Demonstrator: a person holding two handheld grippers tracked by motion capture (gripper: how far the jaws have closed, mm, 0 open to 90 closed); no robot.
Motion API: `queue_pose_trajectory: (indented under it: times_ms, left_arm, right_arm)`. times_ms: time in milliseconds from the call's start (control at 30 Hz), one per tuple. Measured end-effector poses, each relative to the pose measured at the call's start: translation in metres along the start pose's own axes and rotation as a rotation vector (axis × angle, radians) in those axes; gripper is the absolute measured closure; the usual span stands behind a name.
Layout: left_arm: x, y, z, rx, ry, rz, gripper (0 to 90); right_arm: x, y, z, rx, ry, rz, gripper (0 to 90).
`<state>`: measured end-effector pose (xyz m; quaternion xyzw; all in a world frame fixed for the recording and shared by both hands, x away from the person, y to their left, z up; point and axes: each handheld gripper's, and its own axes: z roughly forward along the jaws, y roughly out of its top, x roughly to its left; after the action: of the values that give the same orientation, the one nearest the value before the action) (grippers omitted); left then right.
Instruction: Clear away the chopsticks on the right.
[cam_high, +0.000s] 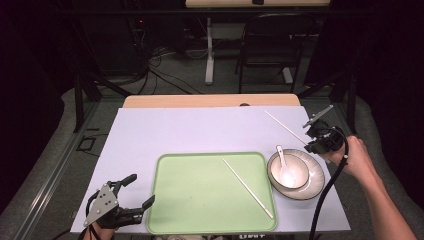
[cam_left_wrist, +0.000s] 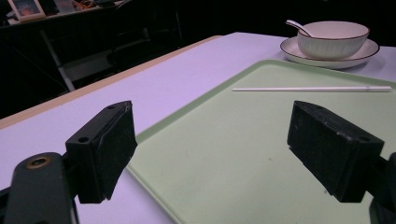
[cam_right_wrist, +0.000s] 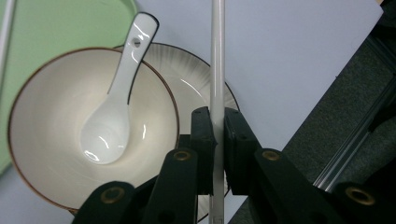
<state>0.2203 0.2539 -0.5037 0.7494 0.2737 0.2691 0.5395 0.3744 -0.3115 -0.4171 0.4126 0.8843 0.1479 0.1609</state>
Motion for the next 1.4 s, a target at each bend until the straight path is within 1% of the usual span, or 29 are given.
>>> queue_pose_trajectory:
  times_ms: [33, 67, 133, 200, 233, 267, 300, 333, 433, 500, 600, 633, 700, 867, 900, 933, 967, 1000, 1033, 1067, 1133, 1200, 1233, 1400]
  left_arm:
    - [0.0, 0.0, 0.0, 0.001, 0.001, 0.0, 15.4]
    - [0.0, 0.0, 0.0, 0.001, 0.0, 0.0, 15.4]
    - [0.0, 0.0, 0.001, 0.002, 0.001, -0.002, 15.4]
    - [0.0, 0.0, 0.001, 0.004, -0.001, 0.0, 15.4]
    - [0.0, 0.0, 0.0, 0.002, 0.0, 0.0, 15.4]
    - [0.0, 0.0, 0.0, 0.002, 0.0, 0.0, 15.4]
    - [0.0, 0.0, 0.0, 0.004, 0.001, -0.002, 15.4]
    - [0.0, 0.0, 0.0, 0.004, 0.0, 0.0, 15.4]
    - [0.0, 0.0, 0.0, 0.001, 0.002, -0.004, 15.4]
    - [0.0, 0.0, 0.0, 0.004, 0.0, 0.001, 15.4]
    - [0.0, 0.0, 0.0, 0.0, 0.001, 0.0, 15.4]
    - [0.0, 0.0, 0.0, 0.001, 0.002, -0.003, 15.4]
    - [0.0, 0.0, 0.0, 0.002, -0.001, 0.0, 15.4]
    - [0.0, 0.0, 0.0, -0.004, -0.004, 0.0, 15.4]
    - [0.0, 0.0, 0.001, -0.003, -0.004, 0.0, 15.4]
    - [0.0, 0.0, 0.001, -0.004, -0.003, -0.001, 15.4]
    - [0.0, 0.0, 0.001, -0.001, -0.004, 0.0, 15.4]
    - [0.0, 0.0, 0.001, 0.0, -0.006, 0.002, 15.4]
    - [0.0, 0.0, 0.001, -0.002, -0.007, 0.001, 15.4]
    - [0.0, 0.001, 0.001, -0.004, -0.006, 0.002, 15.4]
    - [0.0, 0.001, 0.001, -0.004, -0.005, -0.001, 15.4]
    - [0.0, 0.001, 0.001, -0.002, -0.01, 0.004, 15.4]
    - [0.0, 0.001, 0.001, -0.002, -0.011, 0.006, 15.4]
    - [0.0, 0.001, 0.001, -0.007, -0.009, 0.002, 15.4]
  right_arm:
    - [0.002, 0.001, -0.004, 0.013, 0.006, 0.003, 83.8]
    - [0.005, 0.002, -0.005, -0.001, 0.006, 0.012, 83.8]
    - [0.01, 0.003, -0.009, -0.005, 0.001, 0.024, 83.8]
    - [0.016, 0.004, -0.013, -0.012, 0.014, 0.033, 83.8]
    - [0.019, 0.006, -0.015, 0.009, 0.011, 0.032, 83.8]
    - [0.022, 0.006, -0.015, -0.016, 0.019, 0.038, 83.8]
    - [0.026, 0.006, -0.015, -0.026, 0.025, 0.04, 83.8]
    - [0.03, 0.007, -0.016, -0.036, 0.027, 0.041, 83.8]
    - [0.04, 0.01, -0.017, -0.023, 0.037, 0.029, 83.8]
    - [0.047, 0.012, -0.018, -0.028, 0.047, 0.024, 83.7]
    - [0.06, 0.015, -0.015, -0.054, 0.065, 0.017, 83.7]
    - [0.065, 0.017, -0.014, -0.033, 0.079, 0.013, 83.7]
    - [0.073, 0.018, -0.01, -0.045, 0.087, 0.005, 83.7]
    - [0.088, 0.019, 0.0, -0.039, 0.119, -0.007, 83.7]
    - [0.091, 0.019, 0.002, -0.054, 0.122, 0.0, 83.7]
    - [0.092, 0.019, 0.001, -0.039, 0.129, 0.004, 83.7]
    - [0.093, 0.017, 0.001, -0.046, 0.129, 0.011, 83.7]
    - [0.095, 0.016, 0.002, -0.04, 0.13, 0.017, 83.7]
    - [0.098, 0.014, 0.006, -0.052, 0.142, 0.027, 83.7]
    - [0.1, 0.014, 0.007, -0.033, 0.141, 0.026, 83.7]
    - [0.105, 0.012, 0.01, -0.025, 0.148, 0.042, 83.7]
    - [0.111, 0.01, 0.011, -0.028, 0.158, 0.056, 83.7]
    - [0.115, 0.009, 0.013, -0.025, 0.155, 0.057, 83.7]
    - [0.129, 0.005, 0.021, -0.03, 0.172, 0.086, 83.7]
